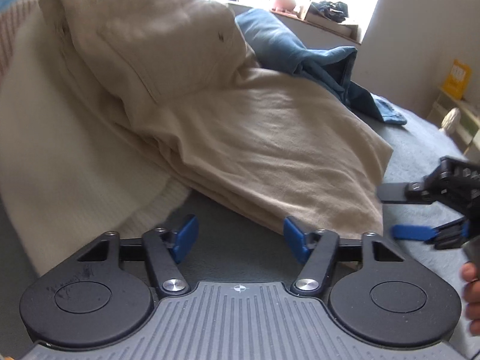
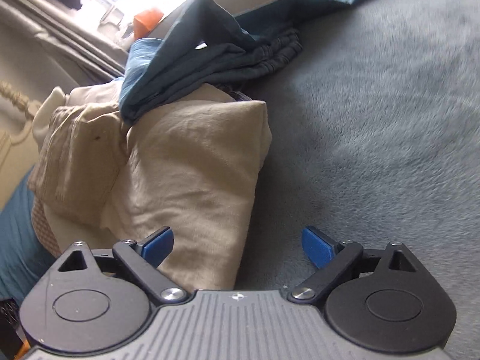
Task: Fold clothes
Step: 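Grasp the beige trousers with both grippers and pull them out of the pile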
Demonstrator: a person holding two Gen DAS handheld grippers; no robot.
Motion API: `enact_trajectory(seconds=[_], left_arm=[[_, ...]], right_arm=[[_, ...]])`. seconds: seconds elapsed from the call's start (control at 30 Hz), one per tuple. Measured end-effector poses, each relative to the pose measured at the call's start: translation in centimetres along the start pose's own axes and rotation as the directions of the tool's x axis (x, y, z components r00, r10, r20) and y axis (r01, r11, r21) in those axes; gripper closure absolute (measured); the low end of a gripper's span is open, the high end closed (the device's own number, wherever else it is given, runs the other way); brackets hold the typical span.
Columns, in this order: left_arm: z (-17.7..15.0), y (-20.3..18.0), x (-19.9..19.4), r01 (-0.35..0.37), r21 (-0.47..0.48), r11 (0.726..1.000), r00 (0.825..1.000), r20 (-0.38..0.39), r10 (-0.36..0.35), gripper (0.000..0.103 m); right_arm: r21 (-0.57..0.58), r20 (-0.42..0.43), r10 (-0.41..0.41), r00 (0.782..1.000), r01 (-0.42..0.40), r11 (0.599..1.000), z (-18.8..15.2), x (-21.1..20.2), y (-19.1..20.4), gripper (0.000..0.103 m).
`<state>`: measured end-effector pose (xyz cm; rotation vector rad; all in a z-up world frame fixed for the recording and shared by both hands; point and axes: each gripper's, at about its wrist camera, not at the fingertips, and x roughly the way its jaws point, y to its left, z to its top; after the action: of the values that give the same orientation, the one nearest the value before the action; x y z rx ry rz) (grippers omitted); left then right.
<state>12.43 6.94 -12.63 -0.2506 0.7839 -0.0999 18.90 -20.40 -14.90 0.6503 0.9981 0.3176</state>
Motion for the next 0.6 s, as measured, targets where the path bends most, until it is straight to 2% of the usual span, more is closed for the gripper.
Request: enact_trajectory(seconds=[0.1,0.17,0.2,0.33,0.4,0.5,0.57,0.6], left_arm=[[0.4,0.3,0.7,0.053,-0.022,0.998,0.999,0.009,-0.053,0.037],[0.7,0.1,1.0,0.065,-0.001,0.998,0.998,0.016,-0.065,0.025],[0.8,0.0,1.2,0.071,0.010,0.997,0.997,0.018,-0.071,0.023],[1.6,-0.1,2.7,0.082,-0.026,0.996,0.997,-0.010,-0.082,0.021],[1.8,-0.3,3.5,0.069,-0.053,0.996,0.997,-0.031,-0.070,0.022],[1.8,-1.3,3.3,0.032,-0.010,0.999,0.999,-0.024,-0.032,0.032],[1.8,-2.1,2.8,0.008,0.026,1.000,1.000,-0.008,-0.008,0.049],[1.7,-2.3,2.6,-0.005,0.042,0.999,1.000,-0.002,0.005,0.057]], right_arm=[[0.069,0.001,0.041,0.999,-0.041,0.997,0.4,1.0,-1.0,0.012],[0.122,0.005,0.083,0.997,-0.083,0.989,0.7,1.4,-1.7,0.013],[0.161,0.012,0.106,0.994,-0.107,0.981,0.8,1.6,-2.2,0.015],[0.276,0.002,0.212,0.977,-0.205,0.939,1.0,2.6,-2.9,0.032],[0.249,-0.020,0.219,0.976,-0.207,0.946,0.8,3.1,-2.3,0.035],[0.197,-0.043,0.215,0.976,-0.203,0.959,0.7,3.4,-1.5,0.049],[0.204,-0.044,0.239,0.970,-0.225,0.953,0.8,3.2,-1.4,0.066],[0.211,-0.044,0.253,0.967,-0.238,0.948,0.9,3.0,-1.5,0.070]])
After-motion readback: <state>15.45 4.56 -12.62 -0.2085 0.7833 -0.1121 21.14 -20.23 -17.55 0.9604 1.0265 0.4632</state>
